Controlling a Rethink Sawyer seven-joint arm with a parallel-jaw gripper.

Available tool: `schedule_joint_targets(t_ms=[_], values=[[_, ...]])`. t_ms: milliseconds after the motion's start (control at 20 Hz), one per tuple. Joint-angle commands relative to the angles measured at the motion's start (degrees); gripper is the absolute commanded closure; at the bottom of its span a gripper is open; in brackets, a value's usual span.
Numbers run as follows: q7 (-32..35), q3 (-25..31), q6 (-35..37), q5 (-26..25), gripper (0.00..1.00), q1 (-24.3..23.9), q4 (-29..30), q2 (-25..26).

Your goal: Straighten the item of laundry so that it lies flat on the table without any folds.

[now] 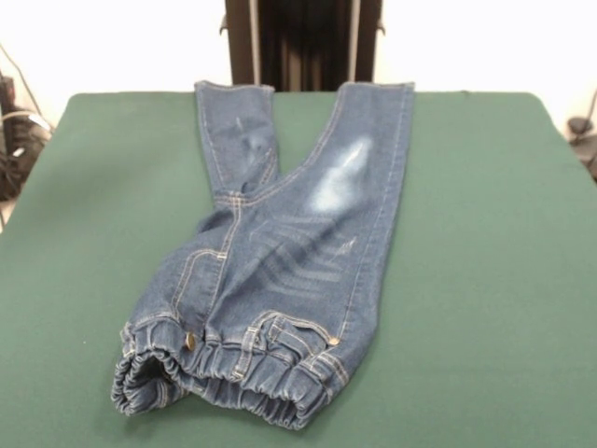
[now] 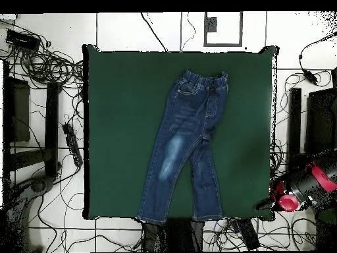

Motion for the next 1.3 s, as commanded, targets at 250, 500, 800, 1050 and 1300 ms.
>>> schedule_joint_targets(t_ms=[250,500,800,1050,1300], values=[[-11.86,2.0,-9.84,-3.16,1.0,6.09,-0.41,5.71],[-12.26,0.6,-14.22,-10.63,1.0,7.51,0.21,3.84],[-12.32,3.4,-28.23,-21.45,1.0,7.93,5.77,-2.21],[-13.27,4.49,-36.92,-25.74,1.0,9.59,6.15,-3.79],[-13.68,3.74,-39.1,-24.9,1.0,10.82,6.11,-5.65]])
